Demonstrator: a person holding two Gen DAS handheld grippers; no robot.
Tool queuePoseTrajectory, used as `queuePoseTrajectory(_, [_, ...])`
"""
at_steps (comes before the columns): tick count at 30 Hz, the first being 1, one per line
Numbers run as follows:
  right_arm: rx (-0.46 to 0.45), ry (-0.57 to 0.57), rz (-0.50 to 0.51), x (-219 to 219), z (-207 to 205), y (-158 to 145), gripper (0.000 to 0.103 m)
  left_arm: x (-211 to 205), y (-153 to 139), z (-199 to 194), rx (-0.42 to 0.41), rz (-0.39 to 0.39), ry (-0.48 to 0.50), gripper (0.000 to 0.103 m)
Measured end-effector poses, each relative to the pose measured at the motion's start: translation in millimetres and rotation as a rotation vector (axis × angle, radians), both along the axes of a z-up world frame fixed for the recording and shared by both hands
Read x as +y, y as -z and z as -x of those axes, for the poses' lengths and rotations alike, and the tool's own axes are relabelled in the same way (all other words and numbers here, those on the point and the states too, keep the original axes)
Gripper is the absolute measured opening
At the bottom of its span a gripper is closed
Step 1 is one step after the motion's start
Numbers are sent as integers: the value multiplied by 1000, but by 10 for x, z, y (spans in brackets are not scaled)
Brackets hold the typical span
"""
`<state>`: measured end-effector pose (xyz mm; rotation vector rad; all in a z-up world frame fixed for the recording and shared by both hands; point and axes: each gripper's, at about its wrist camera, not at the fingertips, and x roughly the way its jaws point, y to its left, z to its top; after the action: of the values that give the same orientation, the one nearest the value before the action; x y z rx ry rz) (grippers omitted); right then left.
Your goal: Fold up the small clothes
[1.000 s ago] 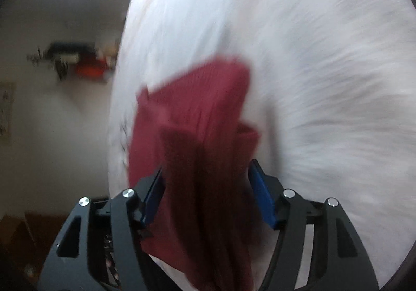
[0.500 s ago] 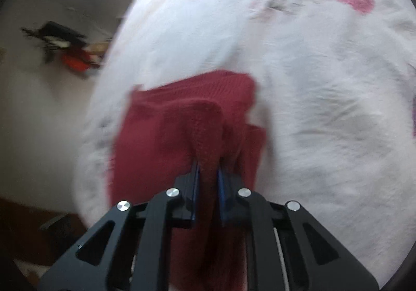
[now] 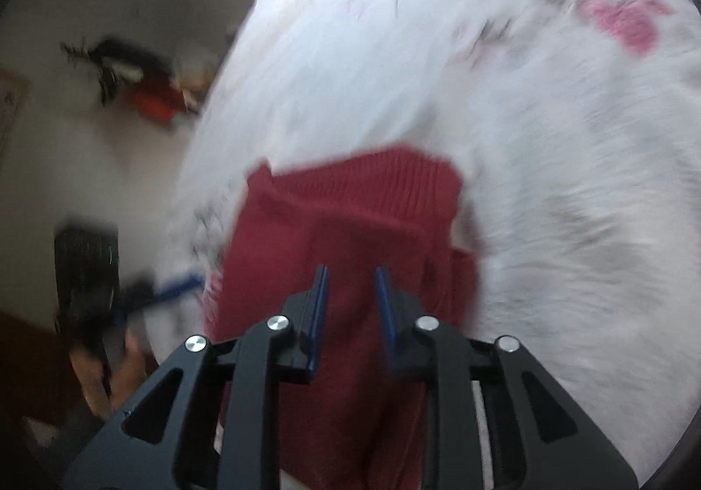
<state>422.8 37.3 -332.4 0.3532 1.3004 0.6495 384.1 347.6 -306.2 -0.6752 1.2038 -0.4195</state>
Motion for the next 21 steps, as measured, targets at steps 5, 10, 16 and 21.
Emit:
queuePoseTrajectory(5, [87, 25, 60, -53, -254, 389, 0, -158, 279, -218, 54, -80, 38, 70])
queuePoseTrajectory(10, [-1, -45, 17, -43, 62, -113, 6, -123, -204, 145, -71, -29, 62, 68])
queuePoseTrajectory(16, [5, -180, 165, 194, 536, 177, 0, -249, 218, 471, 22, -79, 118, 51])
queuePoseTrajectory(21, [-15, -113, 189, 57, 559, -56, 2, -199, -3, 543, -3, -35, 54, 52])
